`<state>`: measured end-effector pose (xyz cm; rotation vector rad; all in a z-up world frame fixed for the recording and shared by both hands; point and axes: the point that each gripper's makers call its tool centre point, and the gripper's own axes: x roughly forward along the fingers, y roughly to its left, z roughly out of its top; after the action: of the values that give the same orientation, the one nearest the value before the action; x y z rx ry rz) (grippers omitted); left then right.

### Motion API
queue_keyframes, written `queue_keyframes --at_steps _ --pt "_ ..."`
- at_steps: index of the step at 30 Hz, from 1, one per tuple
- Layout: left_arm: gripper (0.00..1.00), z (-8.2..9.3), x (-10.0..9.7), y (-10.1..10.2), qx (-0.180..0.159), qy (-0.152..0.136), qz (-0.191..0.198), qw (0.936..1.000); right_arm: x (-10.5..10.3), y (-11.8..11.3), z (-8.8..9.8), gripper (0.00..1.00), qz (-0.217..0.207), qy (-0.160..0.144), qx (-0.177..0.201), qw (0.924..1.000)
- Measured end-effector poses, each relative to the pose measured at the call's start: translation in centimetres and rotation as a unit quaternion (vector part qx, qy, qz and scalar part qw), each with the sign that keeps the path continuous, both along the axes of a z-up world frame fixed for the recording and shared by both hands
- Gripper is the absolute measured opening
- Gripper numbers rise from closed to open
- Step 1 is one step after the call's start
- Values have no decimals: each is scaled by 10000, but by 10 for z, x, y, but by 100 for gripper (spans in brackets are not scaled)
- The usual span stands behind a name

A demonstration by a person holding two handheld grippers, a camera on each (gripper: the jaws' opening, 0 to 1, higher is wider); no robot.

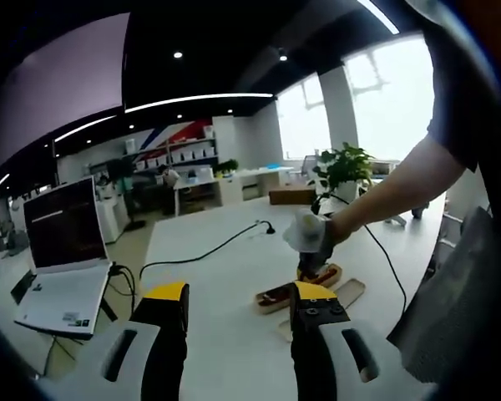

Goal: Arrange the utensils inside the cutlery case until each visible utensil rests in its matching compartment.

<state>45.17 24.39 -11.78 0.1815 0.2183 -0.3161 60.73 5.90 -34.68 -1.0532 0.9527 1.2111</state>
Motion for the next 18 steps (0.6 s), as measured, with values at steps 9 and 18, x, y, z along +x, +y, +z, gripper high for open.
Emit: queue_keyframes --at_steps 9,18 --pt "50 -1 1 -2 -1 43 -39 10000 0 6 -3 1 24 13 59 10000" --pt "50 -2 1 -2 21 77 -32 10000 3 12 -7 1 -27 16 171 9998"
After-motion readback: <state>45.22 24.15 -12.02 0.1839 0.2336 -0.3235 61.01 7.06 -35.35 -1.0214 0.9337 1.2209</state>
